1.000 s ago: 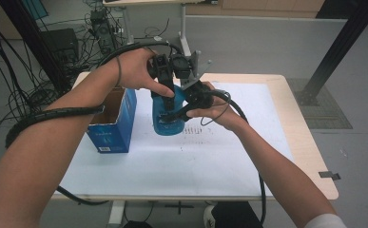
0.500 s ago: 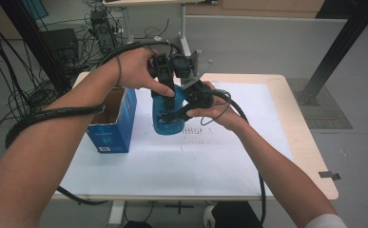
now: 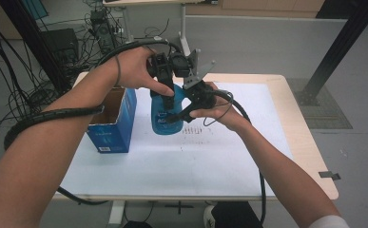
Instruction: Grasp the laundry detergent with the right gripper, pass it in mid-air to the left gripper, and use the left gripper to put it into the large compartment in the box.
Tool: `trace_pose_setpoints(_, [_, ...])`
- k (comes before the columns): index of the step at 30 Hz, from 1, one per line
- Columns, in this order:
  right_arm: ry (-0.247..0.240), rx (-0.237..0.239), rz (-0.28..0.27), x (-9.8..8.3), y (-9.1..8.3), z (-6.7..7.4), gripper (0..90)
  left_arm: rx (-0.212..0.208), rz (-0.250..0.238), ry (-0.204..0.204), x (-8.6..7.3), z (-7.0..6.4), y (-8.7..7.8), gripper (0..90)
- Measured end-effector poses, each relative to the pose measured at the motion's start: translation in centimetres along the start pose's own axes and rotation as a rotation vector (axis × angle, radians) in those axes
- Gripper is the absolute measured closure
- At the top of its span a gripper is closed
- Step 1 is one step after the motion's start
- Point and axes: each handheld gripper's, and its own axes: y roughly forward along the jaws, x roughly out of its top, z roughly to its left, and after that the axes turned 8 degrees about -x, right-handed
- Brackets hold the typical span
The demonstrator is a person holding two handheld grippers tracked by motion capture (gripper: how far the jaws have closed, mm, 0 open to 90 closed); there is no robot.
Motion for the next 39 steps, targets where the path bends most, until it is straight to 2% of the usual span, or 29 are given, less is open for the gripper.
trace_pose_setpoints(2, [-0.013,-0.011,0.031,-0.2,-0.1,-0.1,23.5,0.002,-0.001,-0.008,-0.1,0.0,0.0,37.2])
trace_pose_setpoints(5, [0.008,-0.026,0.074,-0.6,-0.3,-0.2,16.4,-0.002,0.0,-0.031,-0.4,0.1,-0.1,37.1])
trace_pose_setpoints(6, [0.042,-0.032,0.088,-0.9,-0.4,-0.3,11.8,-0.003,-0.002,-0.041,-0.5,0.1,-0.2,37.2])
trace_pose_setpoints(9, [0.086,-0.05,0.126,-1.5,-0.7,-0.4,3.1,0.001,0.007,-0.06,-0.8,0.1,-0.4,37.1])
trace_pose_setpoints(10, [0.087,-0.062,0.143,-1.6,-0.8,-0.3,1.3,0.001,0.008,-0.071,-0.9,0.1,-0.5,37.1])
trace_pose_setpoints(11, [0.088,-0.077,0.163,-1.7,-1.0,-0.2,1.7,0.005,0.004,-0.086,-1.0,0.1,-0.5,37.1])
trace_pose_setpoints(12, [0.092,-0.077,0.175,-1.8,-1.1,-0.1,2.1,0.011,0.007,-0.09,-1.1,0.2,-0.7,37.1])
trace_pose_setpoints(15, [0.095,-0.076,0.205,-1.9,-1.7,0.3,2.1,0.019,0.006,-0.139,-1.5,0.3,-1.1,37.1])
trace_pose_setpoints(17, [0.13,-0.082,0.223,-1.9,-2.0,0.5,2.1,0.024,0.0,-0.161,-1.6,0.3,-1.3,37.1])
trace_pose_setpoints(18, [0.146,-0.089,0.228,-2.0,-2.1,0.6,2.1,0.031,-0.003,-0.178,-1.7,0.3,-1.5,37.0])
trace_pose_setpoints(21, [0.153,-0.133,0.269,-2.1,-2.8,0.9,2.3,0.046,-0.006,-0.213,-2.0,0.3,-2.1,37.0])
trace_pose_setpoints(23, [0.167,-0.173,0.295,-2.3,-3.3,0.9,2.5,0.045,-0.015,-0.263,-2.2,0.5,-2.6,37.0])
trace_pose_setpoints(25, [0.18,-0.201,0.296,-2.5,-4.0,1.0,2.7,0.049,-0.026,-0.316,-2.4,0.6,-3.1,37.0])
trace_pose_setpoints(26, [0.193,-0.216,0.306,-2.6,-4.4,1.0,2.7,0.054,-0.027,-0.331,-2.4,0.6,-3.3,37.0])
trace_pose_setpoints(31, [0.195,-0.29,0.34,-3.0,-6.0,1.3,2.9,0.064,-0.042,-0.457,-2.7,1.2,-4.7,37.0])
trace_pose_setpoints(33, [0.2,-0.307,0.345,-3.1,-6.5,1.5,2.9,0.053,-0.063,-0.545,-3.2,1.7,-5.5,37.0])
trace_pose_setpoints(37, [0.202,-0.34,0.379,-3.5,-7.9,1.8,3.1,0.058,-0.108,-0.646,-3.9,2.4,-6.8,37.0])
trace_pose_setpoints(39, [0.205,-0.355,0.388,-3.6,-8.5,2.0,3.1,0.068,-0.117,-0.683,-4.3,2.7,-7.4,37.0])
